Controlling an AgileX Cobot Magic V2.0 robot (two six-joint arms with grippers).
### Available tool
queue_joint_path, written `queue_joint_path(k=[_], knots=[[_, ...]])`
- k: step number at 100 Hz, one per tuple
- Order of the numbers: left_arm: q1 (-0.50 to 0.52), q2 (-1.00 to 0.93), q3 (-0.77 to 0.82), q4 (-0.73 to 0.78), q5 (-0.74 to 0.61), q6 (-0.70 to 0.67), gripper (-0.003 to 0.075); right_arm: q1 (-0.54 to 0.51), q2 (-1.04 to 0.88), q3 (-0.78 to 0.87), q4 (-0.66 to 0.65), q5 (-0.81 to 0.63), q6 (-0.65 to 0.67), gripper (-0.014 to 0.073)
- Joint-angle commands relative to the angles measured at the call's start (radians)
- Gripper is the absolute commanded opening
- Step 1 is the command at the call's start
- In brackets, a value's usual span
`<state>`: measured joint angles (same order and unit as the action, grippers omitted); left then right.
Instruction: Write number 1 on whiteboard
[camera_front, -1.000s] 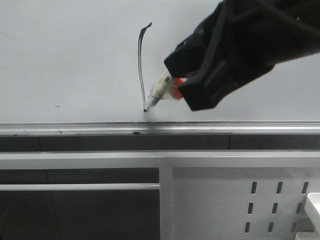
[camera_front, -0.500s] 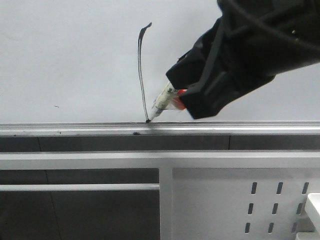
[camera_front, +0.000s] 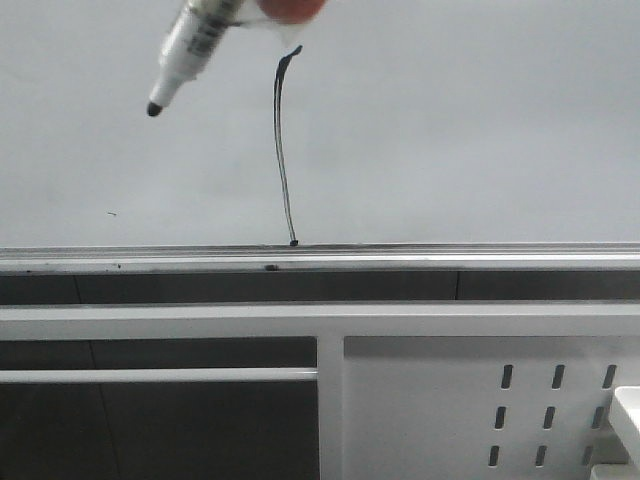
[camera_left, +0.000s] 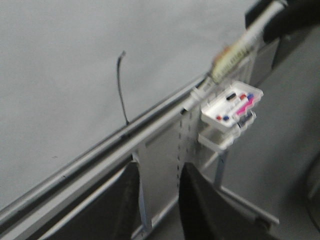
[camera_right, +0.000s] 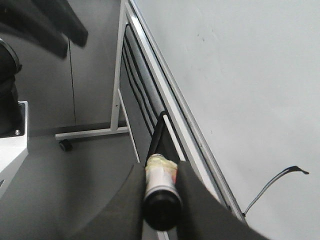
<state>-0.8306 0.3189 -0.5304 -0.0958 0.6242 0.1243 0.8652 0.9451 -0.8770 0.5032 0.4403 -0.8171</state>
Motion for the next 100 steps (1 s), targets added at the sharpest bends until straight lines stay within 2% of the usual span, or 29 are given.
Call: queue_joint_path(k=[1, 15, 40, 100], knots=[[-0.007, 0.125, -0.07, -0.141, -0.05, 0.167, 0.0278, 0.002, 0.034, -0.079, 0.021, -0.012, -0.01, -0.0077], [-0.007, 0.263, -0.14, -0.196, -0.05, 0.241, 0.0272, 0.006, 0.09, -0.134, 0.025, 0.061, -0.01, -0.0077], [-0.007, 0.407, -0.202, -0.218, -0.016, 0.287, 0.0272, 0.052, 0.108, -0.189, 0.03, 0.057, -0.01, -0.0077], [-0.007, 0.446, -0.209, -0.222, -0.059, 0.291, 0.0272, 0.134, 0.11, -0.193, 0.037, 0.005, -0.01, -0.0077]])
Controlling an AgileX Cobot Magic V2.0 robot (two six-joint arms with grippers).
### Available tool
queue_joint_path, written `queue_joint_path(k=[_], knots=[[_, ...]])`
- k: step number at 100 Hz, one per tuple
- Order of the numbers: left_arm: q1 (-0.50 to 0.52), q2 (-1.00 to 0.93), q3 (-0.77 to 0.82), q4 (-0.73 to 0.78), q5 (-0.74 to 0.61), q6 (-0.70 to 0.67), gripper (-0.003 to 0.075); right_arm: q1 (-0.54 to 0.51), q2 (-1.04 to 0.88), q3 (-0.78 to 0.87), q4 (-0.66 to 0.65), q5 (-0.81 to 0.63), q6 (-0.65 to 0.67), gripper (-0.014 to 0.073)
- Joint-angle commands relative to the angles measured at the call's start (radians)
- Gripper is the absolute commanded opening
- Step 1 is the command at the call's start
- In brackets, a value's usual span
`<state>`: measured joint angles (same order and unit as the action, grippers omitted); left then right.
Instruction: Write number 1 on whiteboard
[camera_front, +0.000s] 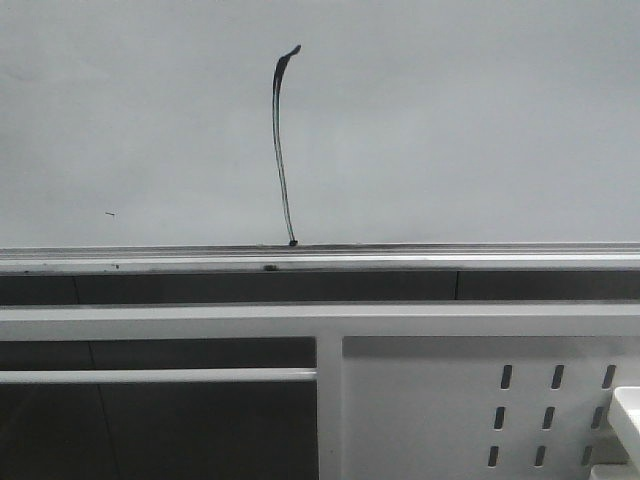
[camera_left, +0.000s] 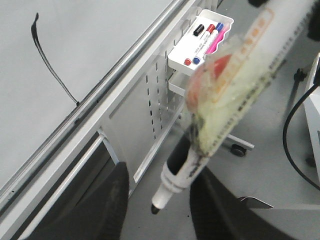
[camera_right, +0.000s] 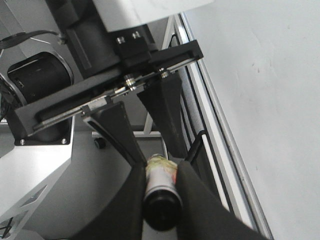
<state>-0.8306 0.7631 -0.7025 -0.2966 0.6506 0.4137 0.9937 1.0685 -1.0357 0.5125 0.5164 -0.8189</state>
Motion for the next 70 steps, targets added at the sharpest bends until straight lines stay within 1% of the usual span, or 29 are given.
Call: queue_joint_path(k=[1, 25, 47, 63, 70], knots=[[-0.007, 0.002, -0.037, -0.021, -0.086, 0.001, 0.0272, 0.005, -0.014, -0.035, 0.027, -0.071, -0.008, -0.0077], [-0.007, 0.002, -0.037, -0.008, -0.092, 0.001, 0.0267, 0.005, -0.014, -0.035, 0.048, -0.069, -0.008, -0.0077], [-0.007, 0.002, -0.037, -0.007, -0.117, 0.001, 0.0153, 0.005, -0.014, -0.035, 0.048, -0.065, -0.008, -0.0077], [-0.007, 0.002, -0.037, -0.007, -0.123, 0.001, 0.015, 0.005, -0.011, -0.035, 0.048, -0.046, -0.008, -0.0077], [-0.007, 0.002, -0.037, -0.007, -0.122, 0.001, 0.0171, 0.005, -0.007, -0.035, 0.048, -0.035, -0.008, -0.0077]])
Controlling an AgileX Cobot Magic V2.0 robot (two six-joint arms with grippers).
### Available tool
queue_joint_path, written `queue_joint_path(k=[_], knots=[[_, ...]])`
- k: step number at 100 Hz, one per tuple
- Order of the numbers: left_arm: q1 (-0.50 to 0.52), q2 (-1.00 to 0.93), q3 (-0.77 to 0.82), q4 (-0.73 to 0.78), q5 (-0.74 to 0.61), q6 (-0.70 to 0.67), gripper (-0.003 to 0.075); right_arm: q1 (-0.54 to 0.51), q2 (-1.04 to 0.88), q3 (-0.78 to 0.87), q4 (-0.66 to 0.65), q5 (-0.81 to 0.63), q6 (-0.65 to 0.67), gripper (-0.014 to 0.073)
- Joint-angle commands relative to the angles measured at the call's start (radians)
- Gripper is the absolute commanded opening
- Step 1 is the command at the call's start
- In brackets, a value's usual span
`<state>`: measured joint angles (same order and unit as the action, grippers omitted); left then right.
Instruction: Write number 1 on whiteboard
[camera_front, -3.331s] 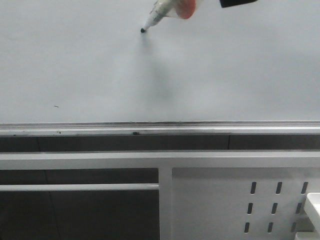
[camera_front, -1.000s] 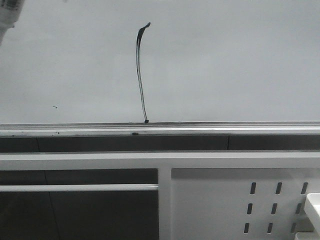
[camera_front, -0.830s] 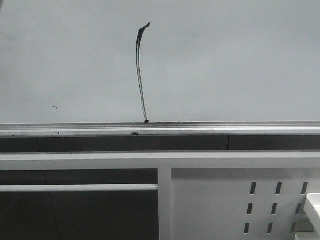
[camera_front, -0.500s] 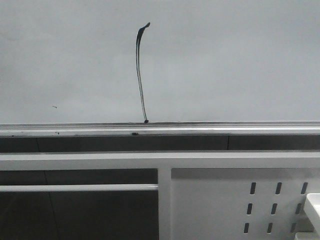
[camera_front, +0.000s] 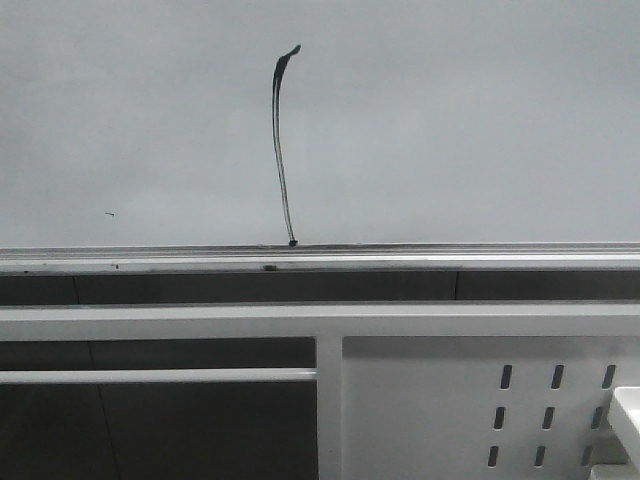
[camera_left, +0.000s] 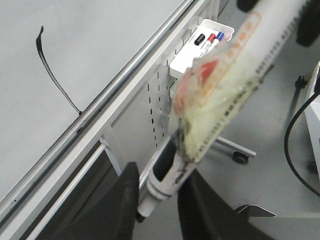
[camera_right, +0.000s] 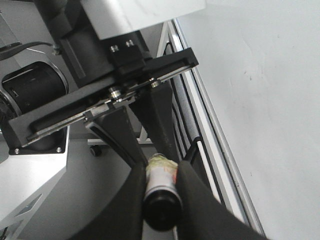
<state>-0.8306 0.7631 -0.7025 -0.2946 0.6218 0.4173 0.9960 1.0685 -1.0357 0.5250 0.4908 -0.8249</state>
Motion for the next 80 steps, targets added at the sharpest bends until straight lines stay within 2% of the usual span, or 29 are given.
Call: queue_joint_path(k=[1, 18, 56, 80], knots=[[-0.007, 0.002, -0.037, -0.009, -0.094, -0.002, 0.0175, 0.003, -0.007, -0.035, 0.035, -0.009, -0.002, -0.0077], [-0.007, 0.002, -0.037, -0.011, -0.094, -0.002, 0.0277, 0.003, 0.008, -0.035, 0.035, -0.001, -0.002, -0.0077], [-0.007, 0.002, -0.037, -0.012, -0.091, -0.002, 0.0249, 0.003, 0.008, -0.035, 0.037, -0.001, -0.002, -0.0077], [-0.007, 0.002, -0.037, -0.036, -0.094, -0.002, 0.0192, 0.003, 0.021, -0.035, 0.037, 0.004, -0.002, -0.0077]])
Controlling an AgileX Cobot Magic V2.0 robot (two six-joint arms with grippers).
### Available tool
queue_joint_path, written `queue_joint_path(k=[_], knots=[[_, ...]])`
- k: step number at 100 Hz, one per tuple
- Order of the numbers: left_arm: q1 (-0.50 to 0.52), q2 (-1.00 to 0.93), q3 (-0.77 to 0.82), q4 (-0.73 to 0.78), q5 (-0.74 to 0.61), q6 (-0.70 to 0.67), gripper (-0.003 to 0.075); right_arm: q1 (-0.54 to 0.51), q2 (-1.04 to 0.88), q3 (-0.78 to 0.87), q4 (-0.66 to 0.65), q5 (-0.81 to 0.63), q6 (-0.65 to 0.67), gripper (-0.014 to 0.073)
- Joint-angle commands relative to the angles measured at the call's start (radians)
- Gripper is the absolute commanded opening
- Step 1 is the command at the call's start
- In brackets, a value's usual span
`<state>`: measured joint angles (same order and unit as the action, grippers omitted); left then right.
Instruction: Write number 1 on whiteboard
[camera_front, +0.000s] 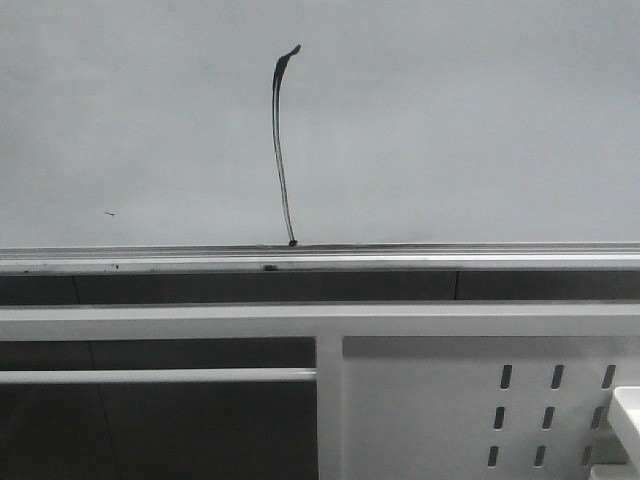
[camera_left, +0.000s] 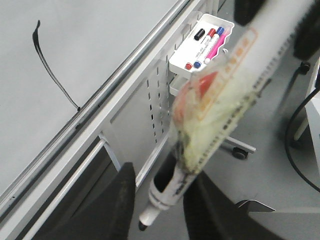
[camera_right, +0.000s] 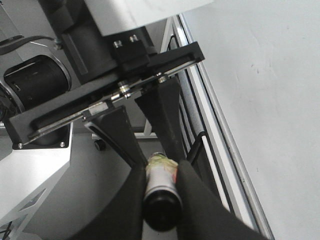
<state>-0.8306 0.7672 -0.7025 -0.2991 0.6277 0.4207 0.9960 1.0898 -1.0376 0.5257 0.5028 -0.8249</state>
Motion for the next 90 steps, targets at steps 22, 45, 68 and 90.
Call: queue_joint_path(k=[22, 45, 68, 90], knots=[[-0.007, -0.003, -0.037, -0.033, -0.089, -0.005, 0.0216, 0.003, 0.02, -0.033, 0.044, -0.006, -0.002, -0.0077], [-0.007, -0.003, -0.037, -0.033, -0.089, -0.005, 0.0295, 0.003, 0.02, -0.033, 0.044, -0.006, -0.002, -0.0077], [-0.007, -0.003, -0.037, -0.033, -0.093, -0.005, 0.0293, 0.003, 0.02, -0.033, 0.044, -0.006, -0.002, -0.0077], [-0.007, -0.003, -0.037, -0.033, -0.093, -0.005, 0.0137, 0.003, 0.02, -0.033, 0.044, -0.006, -0.002, -0.0077]])
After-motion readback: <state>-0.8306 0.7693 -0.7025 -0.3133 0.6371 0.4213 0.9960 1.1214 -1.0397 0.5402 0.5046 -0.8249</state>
